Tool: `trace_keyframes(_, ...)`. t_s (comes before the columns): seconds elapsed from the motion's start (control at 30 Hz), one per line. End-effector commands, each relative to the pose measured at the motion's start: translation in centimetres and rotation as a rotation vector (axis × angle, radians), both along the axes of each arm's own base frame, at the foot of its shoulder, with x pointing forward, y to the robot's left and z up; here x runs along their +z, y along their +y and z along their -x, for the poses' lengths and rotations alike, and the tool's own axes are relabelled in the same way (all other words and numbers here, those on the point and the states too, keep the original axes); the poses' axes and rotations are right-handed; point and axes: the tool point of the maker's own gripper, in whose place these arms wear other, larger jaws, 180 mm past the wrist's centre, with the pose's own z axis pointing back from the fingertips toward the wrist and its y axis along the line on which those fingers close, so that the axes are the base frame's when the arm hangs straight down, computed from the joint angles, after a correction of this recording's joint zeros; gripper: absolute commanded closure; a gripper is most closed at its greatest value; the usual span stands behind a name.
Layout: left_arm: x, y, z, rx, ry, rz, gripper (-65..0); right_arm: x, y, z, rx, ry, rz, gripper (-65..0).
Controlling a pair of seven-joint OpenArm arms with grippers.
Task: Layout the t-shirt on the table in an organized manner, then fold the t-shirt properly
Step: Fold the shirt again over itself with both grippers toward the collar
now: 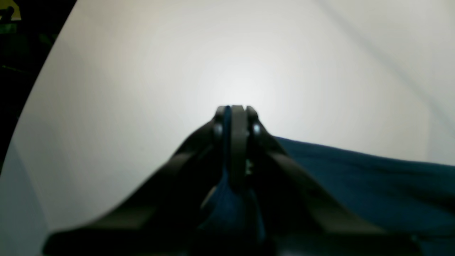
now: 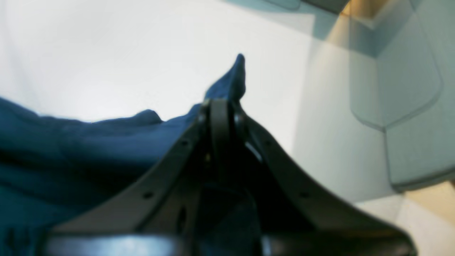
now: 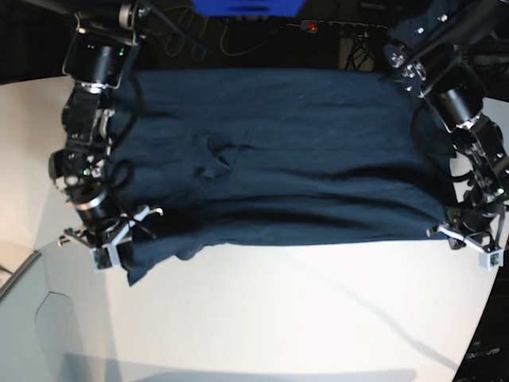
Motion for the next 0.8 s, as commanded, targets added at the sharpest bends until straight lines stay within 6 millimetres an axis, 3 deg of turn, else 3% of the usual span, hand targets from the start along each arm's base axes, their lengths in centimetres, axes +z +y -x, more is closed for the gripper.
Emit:
trace_keyframes(0.0, 1.7, 0.4, -1.1, 0.003, -0.056, -0.007, 0.0, 2.3, 0.2, -0.4, 0.011, -0.077, -0.007, 0.0)
trace_keyframes(0.27, 1.1, 0.7, 0.4, 0.011, -0.046, -0.016, 0.0, 2.5, 0.0, 3.9, 0.006, -0.084, -0.001, 0.0)
trace_keyframes(0.47, 1.7, 0.5, 4.0, 0.018, -0.114, 0.022, 0.0, 2.5, -1.4, 6.3, -0.025, -0.079, 0.024, 0.0)
trace_keyframes(0.77, 3.0, 0.1, 8.5, 0.005, -0.165, 0.027, 0.0, 3.5, -1.3, 8.9, -0.015, -0.088, 0.067, 0.0)
